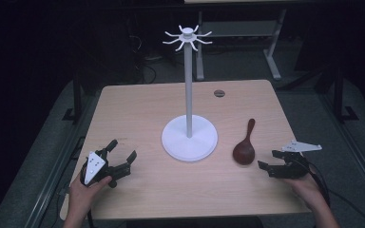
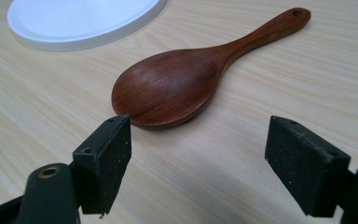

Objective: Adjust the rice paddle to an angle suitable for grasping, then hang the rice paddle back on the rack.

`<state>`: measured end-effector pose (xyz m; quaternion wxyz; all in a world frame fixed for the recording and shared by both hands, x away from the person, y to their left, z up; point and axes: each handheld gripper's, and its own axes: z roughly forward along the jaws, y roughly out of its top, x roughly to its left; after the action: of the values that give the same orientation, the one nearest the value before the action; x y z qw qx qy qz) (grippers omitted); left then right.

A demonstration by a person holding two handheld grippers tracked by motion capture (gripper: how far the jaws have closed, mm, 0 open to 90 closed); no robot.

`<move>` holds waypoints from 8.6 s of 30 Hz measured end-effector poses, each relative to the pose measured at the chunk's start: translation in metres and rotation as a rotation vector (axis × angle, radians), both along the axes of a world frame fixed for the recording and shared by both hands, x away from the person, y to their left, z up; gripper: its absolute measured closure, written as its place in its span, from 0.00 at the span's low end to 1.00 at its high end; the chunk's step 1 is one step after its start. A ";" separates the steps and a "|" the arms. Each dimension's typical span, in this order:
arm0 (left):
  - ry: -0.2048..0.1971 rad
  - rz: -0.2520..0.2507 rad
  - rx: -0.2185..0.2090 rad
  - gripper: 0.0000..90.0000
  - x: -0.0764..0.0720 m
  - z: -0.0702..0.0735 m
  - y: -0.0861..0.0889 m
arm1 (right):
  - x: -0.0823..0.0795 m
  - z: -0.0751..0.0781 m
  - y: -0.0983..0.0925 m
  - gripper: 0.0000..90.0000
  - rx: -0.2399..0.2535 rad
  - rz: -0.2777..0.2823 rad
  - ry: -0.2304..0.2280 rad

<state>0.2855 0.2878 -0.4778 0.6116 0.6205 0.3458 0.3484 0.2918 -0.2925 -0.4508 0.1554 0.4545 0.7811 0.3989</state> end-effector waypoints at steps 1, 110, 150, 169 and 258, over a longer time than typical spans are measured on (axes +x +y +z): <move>0.000 0.000 -0.001 0.14 0.000 0.000 0.000 | 0.002 0.001 0.000 0.25 -0.001 -0.004 0.000; -0.002 -0.004 -0.005 0.14 0.000 0.000 0.000 | 0.140 -0.030 0.025 1.00 -0.080 -0.166 -0.059; -0.004 -0.007 -0.008 0.14 0.000 0.000 -0.001 | 0.135 -0.027 0.058 1.00 -0.060 0.042 -0.048; -0.004 -0.007 -0.008 0.14 0.000 0.000 -0.001 | 0.132 -0.021 0.068 1.00 -0.058 0.119 -0.032; -0.004 -0.009 0.000 0.14 0.000 0.000 0.000 | 0.084 0.020 0.061 0.93 -0.115 0.138 0.222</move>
<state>0.2854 0.2873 -0.4778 0.6140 0.6212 0.3416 0.3469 0.3759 -0.2315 -0.4312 0.0660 0.4314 0.8444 0.3108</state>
